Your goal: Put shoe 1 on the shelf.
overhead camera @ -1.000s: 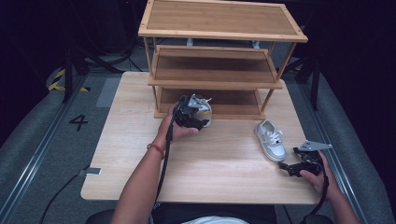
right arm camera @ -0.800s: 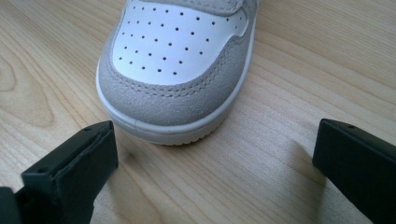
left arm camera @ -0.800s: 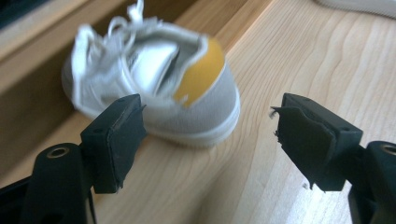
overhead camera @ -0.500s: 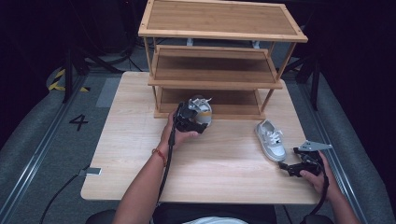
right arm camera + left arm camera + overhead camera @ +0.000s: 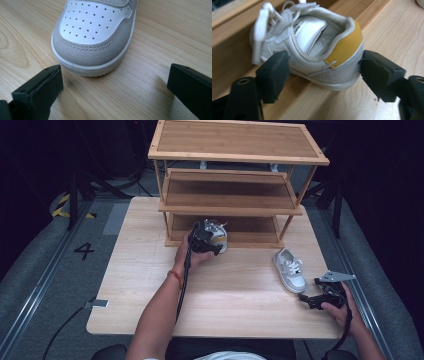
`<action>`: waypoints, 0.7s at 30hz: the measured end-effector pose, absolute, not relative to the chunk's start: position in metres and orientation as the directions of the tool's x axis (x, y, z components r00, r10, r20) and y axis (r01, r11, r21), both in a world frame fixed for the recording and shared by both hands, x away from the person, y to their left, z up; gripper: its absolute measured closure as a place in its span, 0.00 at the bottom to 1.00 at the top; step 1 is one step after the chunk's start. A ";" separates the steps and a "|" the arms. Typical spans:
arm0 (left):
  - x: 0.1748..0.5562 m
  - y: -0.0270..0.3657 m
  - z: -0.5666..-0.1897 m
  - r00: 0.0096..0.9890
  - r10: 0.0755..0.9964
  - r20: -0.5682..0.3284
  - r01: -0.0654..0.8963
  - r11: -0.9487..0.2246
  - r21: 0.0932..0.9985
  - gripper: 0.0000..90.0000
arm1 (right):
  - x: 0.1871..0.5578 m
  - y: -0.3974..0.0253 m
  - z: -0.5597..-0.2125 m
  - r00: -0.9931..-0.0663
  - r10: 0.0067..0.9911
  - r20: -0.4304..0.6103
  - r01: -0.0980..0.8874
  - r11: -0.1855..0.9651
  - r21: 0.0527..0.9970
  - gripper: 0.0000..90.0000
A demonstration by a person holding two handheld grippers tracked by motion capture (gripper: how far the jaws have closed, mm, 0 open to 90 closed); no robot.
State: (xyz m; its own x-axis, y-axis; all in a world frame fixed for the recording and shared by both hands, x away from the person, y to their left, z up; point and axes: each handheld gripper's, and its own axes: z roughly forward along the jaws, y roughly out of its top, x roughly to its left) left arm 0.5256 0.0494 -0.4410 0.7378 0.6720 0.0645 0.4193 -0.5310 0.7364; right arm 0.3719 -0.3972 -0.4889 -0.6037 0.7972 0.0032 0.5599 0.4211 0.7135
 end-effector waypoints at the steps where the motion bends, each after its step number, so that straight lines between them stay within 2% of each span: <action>1: 0.527 0.050 -0.441 0.735 0.675 0.063 0.418 -0.524 0.742 0.31 | 0.372 -0.397 -0.489 -0.604 0.797 0.003 0.560 0.421 0.714 0.01; 5: 0.535 0.048 -0.442 0.730 0.680 0.075 0.407 -0.520 0.751 0.34 | 0.372 -0.397 -0.489 -0.604 0.797 0.003 0.560 0.421 0.714 0.01; 18: 0.554 0.047 -0.435 0.738 0.655 0.165 0.386 -0.610 0.692 0.36 | 0.372 -0.397 -0.489 -0.602 0.799 0.004 0.561 0.419 0.714 0.01; 20: 0.558 0.049 -0.437 0.747 0.649 0.144 0.384 -0.598 0.704 0.36 | 0.372 -0.397 -0.489 -0.602 0.799 0.004 0.562 0.420 0.713 0.01; 21: 0.561 0.049 -0.439 0.742 0.663 0.102 0.408 -0.567 0.716 0.36 | 0.372 -0.397 -0.489 -0.603 0.798 0.003 0.561 0.421 0.713 0.01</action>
